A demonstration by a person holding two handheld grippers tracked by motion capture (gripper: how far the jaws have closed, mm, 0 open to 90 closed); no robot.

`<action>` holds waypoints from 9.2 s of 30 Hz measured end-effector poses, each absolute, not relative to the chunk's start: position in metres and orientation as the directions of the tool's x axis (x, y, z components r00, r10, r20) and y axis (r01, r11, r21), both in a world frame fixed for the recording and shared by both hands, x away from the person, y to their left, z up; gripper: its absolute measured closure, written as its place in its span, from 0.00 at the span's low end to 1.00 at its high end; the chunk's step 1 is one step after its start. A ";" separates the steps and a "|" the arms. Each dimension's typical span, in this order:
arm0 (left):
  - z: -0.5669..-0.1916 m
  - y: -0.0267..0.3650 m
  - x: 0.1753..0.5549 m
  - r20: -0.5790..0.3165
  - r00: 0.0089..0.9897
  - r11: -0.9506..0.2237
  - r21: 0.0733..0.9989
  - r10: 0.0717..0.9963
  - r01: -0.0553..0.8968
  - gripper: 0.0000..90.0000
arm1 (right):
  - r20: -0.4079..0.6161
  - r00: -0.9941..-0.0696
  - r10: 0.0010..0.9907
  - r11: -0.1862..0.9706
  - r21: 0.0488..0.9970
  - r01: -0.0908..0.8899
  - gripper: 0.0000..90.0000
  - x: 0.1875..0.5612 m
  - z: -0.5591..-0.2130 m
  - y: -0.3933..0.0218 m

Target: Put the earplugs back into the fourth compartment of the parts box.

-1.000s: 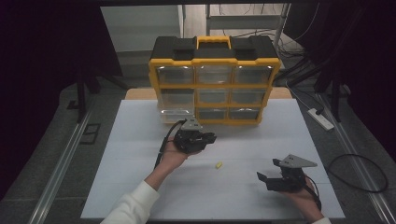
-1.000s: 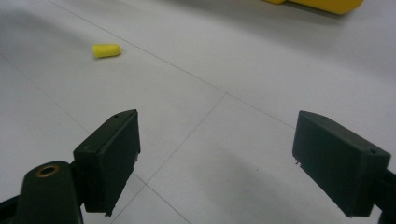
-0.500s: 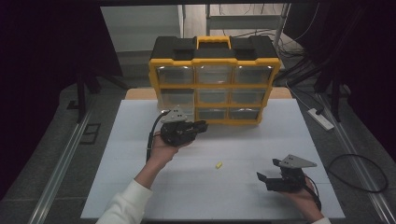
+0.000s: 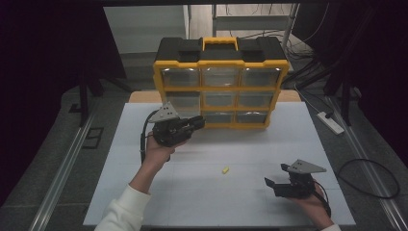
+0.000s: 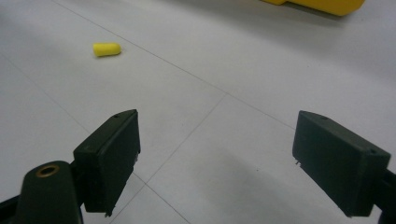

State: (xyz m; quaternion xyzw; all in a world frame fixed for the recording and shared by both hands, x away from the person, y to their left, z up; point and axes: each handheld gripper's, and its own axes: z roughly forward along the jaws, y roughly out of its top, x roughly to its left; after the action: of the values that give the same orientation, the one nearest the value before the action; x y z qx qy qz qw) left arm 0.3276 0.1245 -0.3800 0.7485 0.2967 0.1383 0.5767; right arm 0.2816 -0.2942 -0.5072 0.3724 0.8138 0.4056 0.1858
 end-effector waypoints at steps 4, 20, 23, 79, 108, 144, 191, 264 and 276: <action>-0.377 0.131 0.327 -0.138 0.779 -0.142 0.950 0.612 0.279 0.87 | 0.000 -0.654 0.756 0.394 0.799 0.455 0.18 0.282 -0.507 -0.294; -0.366 0.150 0.337 -0.144 0.736 -0.088 0.960 0.662 0.267 0.87 | -0.006 -0.650 0.760 0.396 0.798 0.455 0.18 0.280 -0.507 -0.293; -0.364 0.152 0.348 -0.140 0.714 -0.096 0.955 0.686 0.280 0.87 | -0.007 -0.652 0.758 0.397 0.799 0.453 0.18 0.281 -0.507 -0.293; -0.389 0.123 0.327 -0.123 0.791 -0.264 0.903 0.600 0.340 0.27 | -0.020 -0.664 0.748 0.413 0.796 0.441 0.18 0.281 -0.507 -0.291; -0.441 0.066 0.324 -0.136 0.857 -0.470 0.788 0.497 0.397 0.27 | -0.026 -0.664 0.747 0.416 0.797 0.437 0.18 0.279 -0.507 -0.292; -0.510 0.008 0.345 -0.059 0.866 -0.678 0.596 0.497 0.430 0.28 | -0.030 -0.665 0.746 0.424 0.792 0.440 0.18 0.280 -0.507 -0.292; -0.500 0.013 0.340 -0.032 0.885 -0.669 0.642 0.464 0.374 0.87 | -0.035 -0.661 0.750 0.424 0.792 0.439 0.18 0.280 -0.507 -0.293; -0.364 0.160 0.381 -0.125 0.631 -0.145 0.922 0.766 0.359 0.86 | -0.036 -0.661 0.749 0.420 0.798 0.432 0.19 0.281 -0.505 -0.294; -0.371 0.164 0.380 -0.137 0.589 -0.140 0.906 0.796 0.399 0.33 | -0.031 -0.661 0.750 0.417 0.798 0.435 0.19 0.280 -0.505 -0.295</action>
State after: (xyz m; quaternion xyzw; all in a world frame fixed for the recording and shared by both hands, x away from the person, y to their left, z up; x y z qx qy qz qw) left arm 0.3802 0.1639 -0.3710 0.7297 0.4096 0.1937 0.5121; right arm 0.2805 -0.2945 -0.5048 0.3619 0.8184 0.4008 0.1964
